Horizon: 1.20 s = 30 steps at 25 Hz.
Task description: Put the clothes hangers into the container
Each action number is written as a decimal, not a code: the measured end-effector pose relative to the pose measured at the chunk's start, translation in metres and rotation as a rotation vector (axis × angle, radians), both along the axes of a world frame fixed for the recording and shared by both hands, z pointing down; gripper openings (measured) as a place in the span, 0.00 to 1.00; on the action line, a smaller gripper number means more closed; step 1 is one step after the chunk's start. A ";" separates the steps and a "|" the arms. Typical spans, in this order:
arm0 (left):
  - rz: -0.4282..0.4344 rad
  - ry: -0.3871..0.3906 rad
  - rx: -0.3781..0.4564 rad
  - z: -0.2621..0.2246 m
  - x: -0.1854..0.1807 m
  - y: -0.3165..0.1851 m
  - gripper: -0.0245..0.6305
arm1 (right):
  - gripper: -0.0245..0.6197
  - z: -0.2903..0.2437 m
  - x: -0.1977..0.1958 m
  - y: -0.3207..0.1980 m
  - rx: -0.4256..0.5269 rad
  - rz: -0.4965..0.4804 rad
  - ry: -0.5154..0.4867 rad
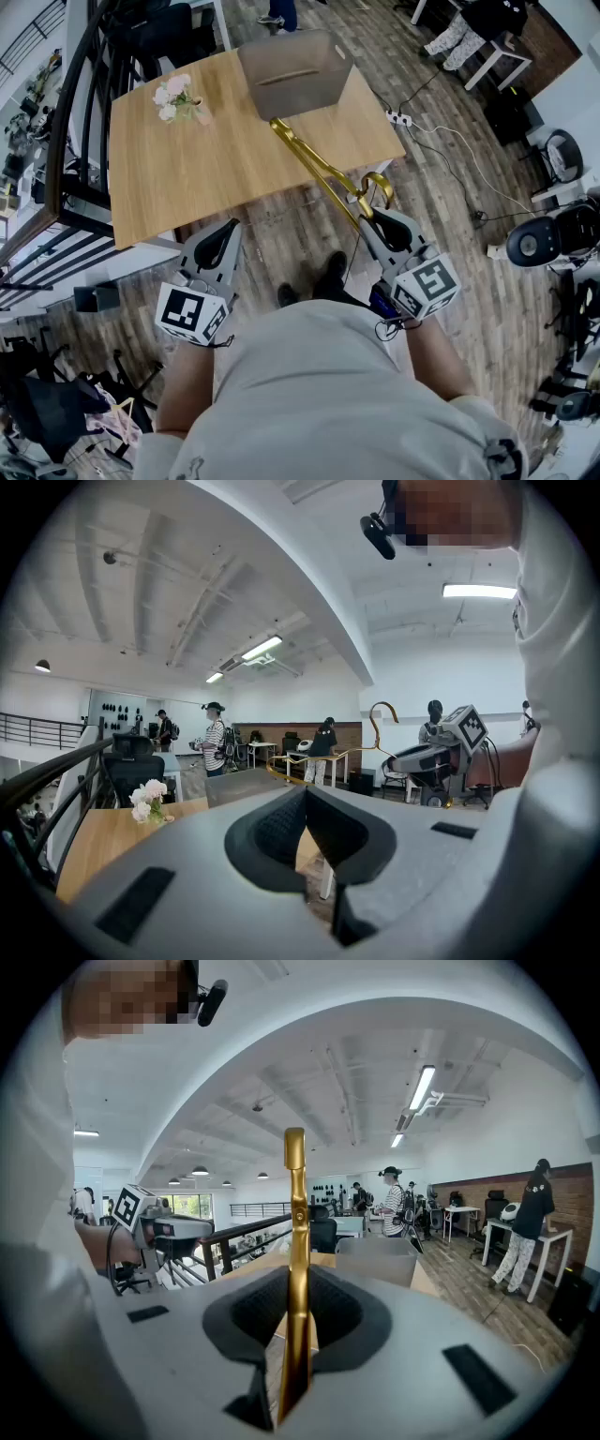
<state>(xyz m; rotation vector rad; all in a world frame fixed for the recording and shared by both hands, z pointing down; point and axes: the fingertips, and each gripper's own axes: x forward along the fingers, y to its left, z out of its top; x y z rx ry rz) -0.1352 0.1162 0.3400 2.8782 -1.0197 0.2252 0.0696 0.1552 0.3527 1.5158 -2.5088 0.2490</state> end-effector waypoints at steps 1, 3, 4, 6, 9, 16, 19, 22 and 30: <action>0.000 -0.001 -0.001 0.001 0.000 -0.001 0.05 | 0.15 0.001 0.000 -0.001 0.000 -0.001 0.000; -0.001 -0.002 -0.002 0.002 0.001 -0.003 0.05 | 0.15 0.002 0.001 -0.003 -0.001 -0.001 0.001; -0.002 -0.003 -0.003 0.002 0.001 -0.003 0.05 | 0.15 0.002 0.001 -0.004 -0.002 -0.001 0.001; -0.005 -0.004 -0.004 0.004 0.002 -0.005 0.05 | 0.15 0.003 0.003 -0.006 -0.003 0.000 -0.001; -0.010 -0.006 -0.007 0.006 0.005 -0.009 0.05 | 0.15 0.005 0.007 -0.010 -0.004 -0.002 -0.003; -0.017 -0.008 -0.026 0.010 0.026 -0.027 0.05 | 0.15 0.012 0.029 -0.030 -0.041 -0.004 -0.009; -0.022 -0.011 -0.032 0.012 0.041 -0.038 0.05 | 0.15 0.014 0.044 -0.042 -0.043 -0.011 -0.007; -0.029 -0.015 -0.040 0.014 0.059 -0.051 0.05 | 0.15 0.017 0.062 -0.055 -0.049 -0.019 -0.012; -0.041 -0.025 -0.060 0.018 0.127 -0.098 0.05 | 0.15 0.022 0.123 -0.107 -0.071 -0.046 -0.027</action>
